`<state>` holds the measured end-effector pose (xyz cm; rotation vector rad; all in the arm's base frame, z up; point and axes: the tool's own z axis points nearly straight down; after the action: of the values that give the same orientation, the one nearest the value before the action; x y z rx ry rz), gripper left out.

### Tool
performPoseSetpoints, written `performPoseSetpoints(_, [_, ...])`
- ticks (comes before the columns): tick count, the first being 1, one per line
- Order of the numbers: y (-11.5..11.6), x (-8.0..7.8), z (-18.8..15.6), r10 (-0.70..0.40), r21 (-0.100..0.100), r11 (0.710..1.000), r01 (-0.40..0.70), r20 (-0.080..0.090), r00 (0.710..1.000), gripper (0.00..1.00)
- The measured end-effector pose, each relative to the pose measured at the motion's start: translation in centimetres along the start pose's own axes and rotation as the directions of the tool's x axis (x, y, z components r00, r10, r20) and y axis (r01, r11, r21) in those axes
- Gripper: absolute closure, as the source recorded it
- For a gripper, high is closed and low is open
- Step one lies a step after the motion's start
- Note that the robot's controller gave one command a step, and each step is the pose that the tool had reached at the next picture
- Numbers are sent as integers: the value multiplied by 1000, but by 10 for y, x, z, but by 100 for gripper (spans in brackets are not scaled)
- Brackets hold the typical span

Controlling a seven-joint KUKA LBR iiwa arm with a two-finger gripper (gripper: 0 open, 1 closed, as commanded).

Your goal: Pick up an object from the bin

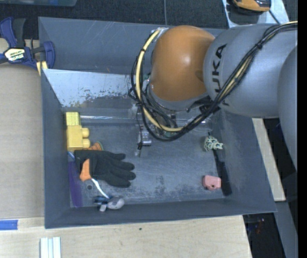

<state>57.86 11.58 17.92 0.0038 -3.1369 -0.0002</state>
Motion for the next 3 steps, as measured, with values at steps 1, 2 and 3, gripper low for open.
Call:
performPoseSetpoints(1, [-1,-2,-4,3,-1,1000,-3,8,1000,0])
performPoseSetpoints(2, [38,24,75,-14,-2,1000,14,12,1000,0])
performPoseSetpoints(3, [56,32,61,-27,0,1000,27,12,1000,0])
